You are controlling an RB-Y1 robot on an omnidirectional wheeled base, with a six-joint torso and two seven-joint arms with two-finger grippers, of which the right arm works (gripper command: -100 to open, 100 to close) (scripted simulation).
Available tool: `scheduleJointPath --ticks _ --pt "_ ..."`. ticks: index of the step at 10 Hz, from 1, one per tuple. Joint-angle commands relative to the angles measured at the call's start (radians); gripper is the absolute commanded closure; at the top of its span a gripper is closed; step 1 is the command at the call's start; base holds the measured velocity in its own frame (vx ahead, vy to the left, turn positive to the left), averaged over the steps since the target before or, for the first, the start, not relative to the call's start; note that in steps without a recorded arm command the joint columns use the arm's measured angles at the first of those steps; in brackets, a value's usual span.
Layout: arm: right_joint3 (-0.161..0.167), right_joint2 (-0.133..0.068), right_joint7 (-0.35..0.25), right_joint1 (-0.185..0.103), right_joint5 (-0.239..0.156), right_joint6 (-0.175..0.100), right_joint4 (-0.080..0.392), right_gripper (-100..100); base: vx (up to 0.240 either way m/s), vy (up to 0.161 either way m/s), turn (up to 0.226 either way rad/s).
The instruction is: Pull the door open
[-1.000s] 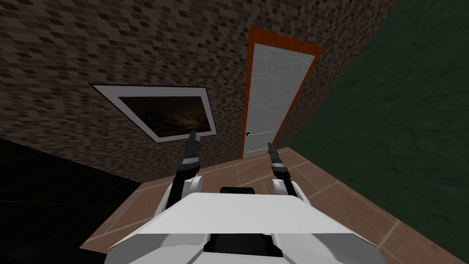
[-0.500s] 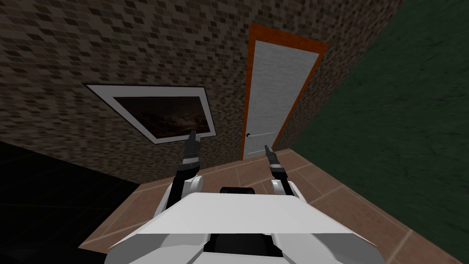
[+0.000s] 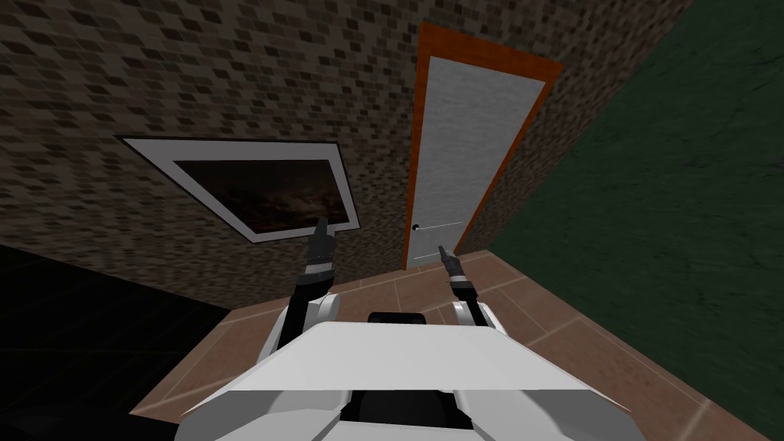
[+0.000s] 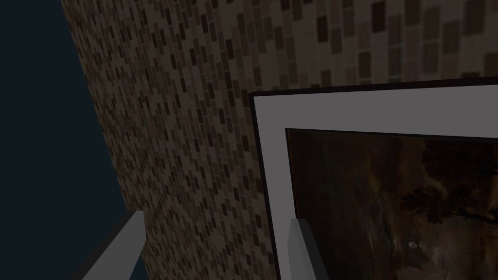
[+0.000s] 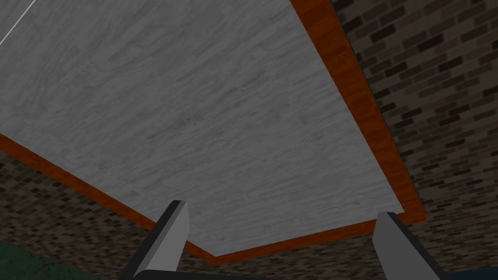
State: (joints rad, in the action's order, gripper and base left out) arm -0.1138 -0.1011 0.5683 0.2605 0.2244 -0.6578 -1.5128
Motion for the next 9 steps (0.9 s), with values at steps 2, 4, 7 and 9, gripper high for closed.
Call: scheduleJointPath --ticks 2,4,7,9 --pt "-0.005 -0.005 0.03 -0.019 0.013 -0.013 0.051 -100 0.043 -0.01 0.01" --pt "-0.011 -0.009 0.082 -0.045 0.037 -0.035 0.123 -100 0.063 -0.017 0.02" --pt "-0.02 -0.016 0.158 -0.083 0.072 -0.067 0.228 -100 0.104 -0.028 0.024" --pt "-0.025 -0.02 0.208 -0.107 0.094 -0.088 0.292 -100 0.097 -0.022 0.022"
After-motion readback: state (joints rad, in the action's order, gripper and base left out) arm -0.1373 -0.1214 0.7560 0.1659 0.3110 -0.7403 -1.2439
